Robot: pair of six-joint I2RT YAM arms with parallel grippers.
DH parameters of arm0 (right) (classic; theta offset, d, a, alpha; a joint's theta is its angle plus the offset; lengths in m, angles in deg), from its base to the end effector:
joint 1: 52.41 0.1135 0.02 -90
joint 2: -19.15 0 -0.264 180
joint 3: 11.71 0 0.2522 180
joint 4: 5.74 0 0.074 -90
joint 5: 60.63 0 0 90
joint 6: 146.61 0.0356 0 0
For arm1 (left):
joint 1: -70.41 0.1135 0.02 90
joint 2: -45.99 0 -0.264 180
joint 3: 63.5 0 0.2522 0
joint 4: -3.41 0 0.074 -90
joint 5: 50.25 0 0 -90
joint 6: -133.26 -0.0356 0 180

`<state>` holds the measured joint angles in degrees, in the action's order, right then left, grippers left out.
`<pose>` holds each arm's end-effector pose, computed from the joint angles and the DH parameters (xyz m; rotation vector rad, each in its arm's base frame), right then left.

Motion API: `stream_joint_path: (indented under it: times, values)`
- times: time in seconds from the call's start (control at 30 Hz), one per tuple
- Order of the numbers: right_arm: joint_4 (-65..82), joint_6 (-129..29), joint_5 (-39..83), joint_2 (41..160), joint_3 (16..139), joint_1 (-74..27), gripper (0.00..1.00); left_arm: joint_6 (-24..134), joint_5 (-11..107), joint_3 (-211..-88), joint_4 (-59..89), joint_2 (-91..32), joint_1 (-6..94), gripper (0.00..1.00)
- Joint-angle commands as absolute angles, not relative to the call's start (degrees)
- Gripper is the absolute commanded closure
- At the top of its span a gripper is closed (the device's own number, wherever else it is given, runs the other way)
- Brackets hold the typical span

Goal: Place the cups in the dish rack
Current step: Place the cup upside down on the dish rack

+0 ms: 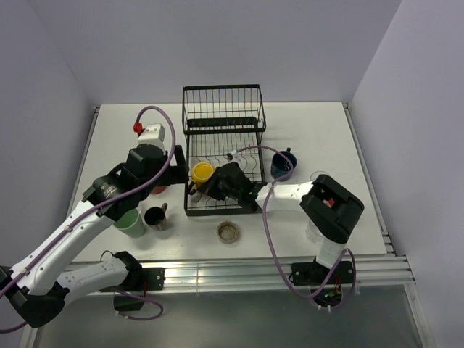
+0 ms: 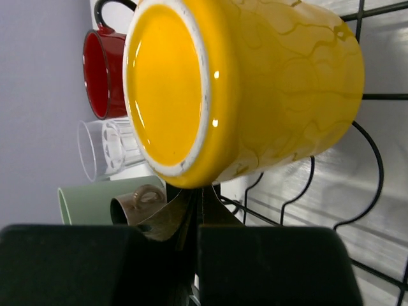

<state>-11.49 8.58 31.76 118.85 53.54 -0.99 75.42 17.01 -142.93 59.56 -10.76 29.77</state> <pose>0.2310 0.2872 0.1784 0.3043 2.2826 1.1357 0.1585 -0.1179 0.3726 -0.0715 2.1208 -0.3316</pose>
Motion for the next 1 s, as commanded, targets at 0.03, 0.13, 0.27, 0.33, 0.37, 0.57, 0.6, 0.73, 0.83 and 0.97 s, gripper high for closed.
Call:
stream_joint_path:
  times: [0.03,0.13,0.27,0.33,0.37,0.57,0.6,0.73,0.83,0.97]
  values:
    - [-18.25,11.15,30.69,120.22,53.03,-2.57,1.0,74.02,18.21,-142.56,58.47,-9.47,30.51,0.03]
    - [-19.13,11.59,30.25,121.36,53.12,-3.45,1.0,73.85,18.65,-142.56,58.47,-9.65,30.69,0.03]
    - [-19.84,11.94,29.9,122.85,53.29,-4.42,1.0,73.67,18.83,-142.56,58.3,-9.82,30.95,0.03]
    - [-20.1,12.03,29.81,123.21,53.47,-4.86,1.0,73.58,19.0,-142.39,58.12,-9.82,31.04,0.03]
    - [-20.19,11.86,29.81,123.47,53.47,-5.21,1.0,73.67,19.18,-142.39,58.12,-9.91,31.13,0.04]
    - [-21.77,12.29,28.15,125.4,54.7,-6.88,1.0,73.5,19.27,-142.12,57.95,-10.0,31.22,0.04]
    - [-22.03,12.38,27.88,125.75,55.13,-7.05,1.0,73.5,19.27,-142.12,57.95,-10.0,31.21,0.03]
    - [-23.61,12.65,27.44,126.72,56.28,-7.67,1.0,73.5,19.27,-141.86,58.03,-9.82,31.48,0.04]
    - [-25.63,13.87,25.78,127.95,56.98,-8.28,1.0,73.5,19.27,-141.6,57.95,-9.91,31.57,0.03]
    - [-28.36,15.54,23.67,129.8,57.95,-9.16,1.0,73.5,19.09,-141.25,58.12,-9.74,31.65,0.03]
